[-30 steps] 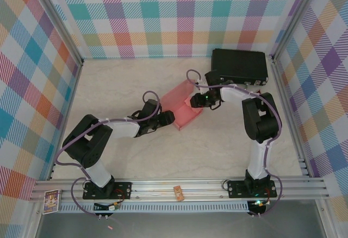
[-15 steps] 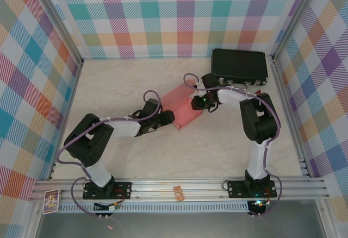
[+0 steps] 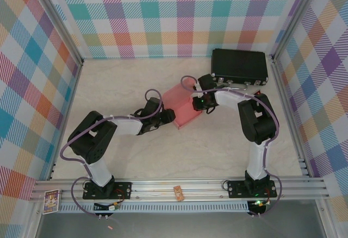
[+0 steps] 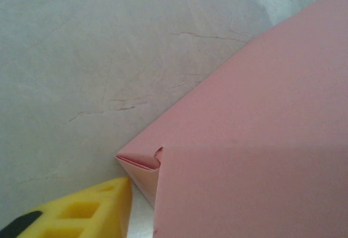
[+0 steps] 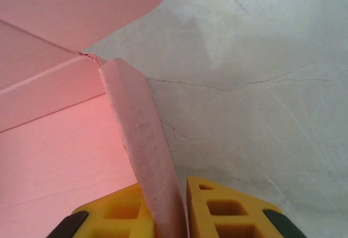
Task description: Fold the paper box
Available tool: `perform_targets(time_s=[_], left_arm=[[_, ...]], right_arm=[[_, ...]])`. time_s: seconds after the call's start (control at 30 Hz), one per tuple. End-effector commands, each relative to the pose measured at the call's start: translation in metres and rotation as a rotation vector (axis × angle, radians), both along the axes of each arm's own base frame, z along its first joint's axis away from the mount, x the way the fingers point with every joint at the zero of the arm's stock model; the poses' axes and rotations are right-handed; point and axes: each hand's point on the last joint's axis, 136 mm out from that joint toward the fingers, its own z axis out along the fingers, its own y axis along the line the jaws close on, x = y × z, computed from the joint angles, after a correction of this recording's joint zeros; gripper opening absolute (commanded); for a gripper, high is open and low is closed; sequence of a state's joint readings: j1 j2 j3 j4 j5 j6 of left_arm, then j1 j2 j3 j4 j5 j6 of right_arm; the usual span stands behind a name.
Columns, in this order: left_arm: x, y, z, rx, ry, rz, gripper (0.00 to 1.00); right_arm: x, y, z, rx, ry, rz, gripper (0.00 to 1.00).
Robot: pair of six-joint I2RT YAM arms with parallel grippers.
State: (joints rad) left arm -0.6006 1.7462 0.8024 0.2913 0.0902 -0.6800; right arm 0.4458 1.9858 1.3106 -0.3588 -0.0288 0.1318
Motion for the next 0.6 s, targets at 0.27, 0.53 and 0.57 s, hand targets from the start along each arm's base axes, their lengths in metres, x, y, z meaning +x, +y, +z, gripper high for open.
perform_targets(time_s=[0.27, 0.53, 0.57], left_arm=[[-0.006, -0.004, -0.018, 0.030, 0.039, -0.039, 0.37], [-0.006, -0.002, -0.023, 0.038, 0.049, -0.034, 0.35], [-0.006, -0.002, -0.023, 0.039, 0.049, -0.034, 0.34]], right_arm=[[-0.011, -0.002, -0.016, -0.144, -0.011, -0.010, 0.16], [-0.014, -0.010, -0.022, -0.316, -0.033, 0.010, 0.15], [-0.014, -0.011, -0.023, -0.336, -0.036, 0.011, 0.15]])
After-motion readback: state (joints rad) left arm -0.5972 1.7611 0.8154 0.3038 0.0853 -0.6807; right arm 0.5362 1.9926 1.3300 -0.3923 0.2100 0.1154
